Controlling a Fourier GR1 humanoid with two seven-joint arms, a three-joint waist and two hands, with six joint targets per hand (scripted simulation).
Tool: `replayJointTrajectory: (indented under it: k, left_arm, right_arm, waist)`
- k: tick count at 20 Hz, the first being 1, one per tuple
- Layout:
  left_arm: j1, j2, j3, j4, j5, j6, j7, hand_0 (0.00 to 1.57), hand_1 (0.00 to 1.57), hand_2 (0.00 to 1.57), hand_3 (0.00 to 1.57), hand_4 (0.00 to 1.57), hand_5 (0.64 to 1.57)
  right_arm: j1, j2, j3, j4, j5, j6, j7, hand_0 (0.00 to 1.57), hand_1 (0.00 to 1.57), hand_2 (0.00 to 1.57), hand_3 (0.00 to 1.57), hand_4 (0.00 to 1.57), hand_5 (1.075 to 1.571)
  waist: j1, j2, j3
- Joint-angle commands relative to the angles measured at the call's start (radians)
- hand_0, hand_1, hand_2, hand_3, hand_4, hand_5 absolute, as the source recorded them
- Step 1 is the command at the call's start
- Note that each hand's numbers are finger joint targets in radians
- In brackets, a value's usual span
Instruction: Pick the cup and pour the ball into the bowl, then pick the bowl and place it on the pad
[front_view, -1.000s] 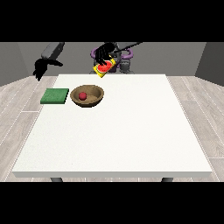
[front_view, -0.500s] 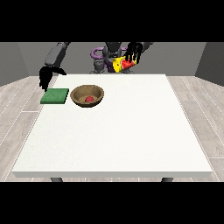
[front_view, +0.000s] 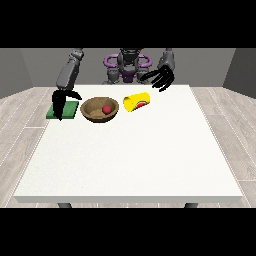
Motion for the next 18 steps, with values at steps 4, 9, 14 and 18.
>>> replayJointTrajectory:
  k: [4, 9, 14, 18]
  left_arm:
    - [0.091, -0.006, 0.05, 0.042, 0.34, 0.025, -0.156, 0.0, 0.0, 0.0, 0.0, 0.0, 1.531]
    - [0.123, 0.007, 0.144, 0.138, 0.362, -0.025, -0.252, 0.0, 0.0, 0.0, 0.0, 0.0, 1.523]
    - [0.151, 0.01, 0.134, 0.12, 0.394, -0.089, -0.234, 0.0, 0.0, 0.0, 0.0, 0.0, 1.533]
    - [0.143, -0.005, 0.081, 0.01, 0.359, -0.09, -0.15, 0.0, 0.0, 0.0, 0.0, 0.0, 1.549]
  right_arm:
    - [-0.064, 0.088, 0.064, -0.05, 0.013, -0.017, 0.047, 0.0, 0.0, 0.0, 0.0, 0.33, 1.559]
    - [-0.035, 0.096, 0.112, -0.058, 0.042, -0.017, 0.088, 0.0, 0.0, 0.0, 0.0, 0.02, 1.54]
    - [-0.017, 0.159, 0.121, -0.004, 0.054, -0.071, 0.048, 0.0, 0.0, 0.0, 0.0, 0.08, 1.543]
    - [-0.005, 0.121, 0.09, 0.099, 0.043, -0.01, -0.029, 0.0, 0.0, 0.0, 0.0, 0.25, 1.55]
  waist:
    - [-0.076, 0.05, 0.0016]
    - [-0.135, -0.031, 0.0033]
    - [-0.111, -0.074, 0.0036]
    - [-0.059, -0.046, 0.0045]
